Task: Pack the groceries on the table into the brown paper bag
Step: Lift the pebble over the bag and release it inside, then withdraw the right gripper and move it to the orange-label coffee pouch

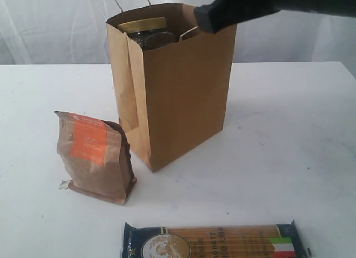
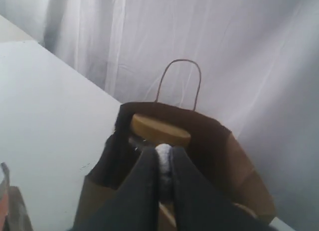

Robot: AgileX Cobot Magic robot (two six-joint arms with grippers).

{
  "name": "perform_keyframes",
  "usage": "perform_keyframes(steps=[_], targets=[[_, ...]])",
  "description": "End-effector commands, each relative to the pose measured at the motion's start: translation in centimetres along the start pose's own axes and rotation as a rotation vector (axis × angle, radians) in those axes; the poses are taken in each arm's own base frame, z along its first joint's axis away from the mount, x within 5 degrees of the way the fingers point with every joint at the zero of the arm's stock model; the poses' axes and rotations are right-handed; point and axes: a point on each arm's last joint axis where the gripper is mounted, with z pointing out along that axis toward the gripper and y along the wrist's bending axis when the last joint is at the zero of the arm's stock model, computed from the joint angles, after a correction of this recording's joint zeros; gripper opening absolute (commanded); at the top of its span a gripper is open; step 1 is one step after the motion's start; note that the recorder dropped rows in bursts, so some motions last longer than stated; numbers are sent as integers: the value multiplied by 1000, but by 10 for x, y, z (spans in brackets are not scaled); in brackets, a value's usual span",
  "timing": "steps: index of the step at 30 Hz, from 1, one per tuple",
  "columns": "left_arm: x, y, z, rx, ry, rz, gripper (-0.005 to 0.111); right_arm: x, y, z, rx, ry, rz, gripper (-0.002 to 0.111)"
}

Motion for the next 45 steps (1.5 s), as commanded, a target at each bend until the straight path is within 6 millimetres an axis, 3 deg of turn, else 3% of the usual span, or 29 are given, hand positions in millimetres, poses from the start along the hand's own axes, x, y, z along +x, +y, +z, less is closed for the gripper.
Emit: perform_keyframes(steps=[1,5,8,13,15,20,22,26,31,38,45], targets=[[1,0,0,-3,-2,-6,0,-5,-25,29,80,6,-18,0],[1,0,0,-3,-2,-6,0,3,-49,75,110,68,12,0],[1,0,0,-3,-2,-6,0,16,-52,112,51,165,22,0],[1,0,0,-3,-2,-6,0,29,-53,138,33,205,43,3],[1,0,0,-3,-2,-6,0,31,-53,144,39,202,52,11],[1,0,0,-3,-2,-6,0,33,-55,151,43,199,52,47],[1,0,0,-3,-2,-6,0,32,-55,150,45,196,52,56],[1,0,0,-3,-2,-6,0,22,-55,141,42,182,51,57],[1,0,0,-3,-2,-6,0,-2,-55,112,26,161,35,57],[1,0,0,-3,-2,-6,0,-39,-49,48,-19,145,3,57],[1,0,0,-3,-2,-6,0,-40,-42,-4,23,131,-13,57]])
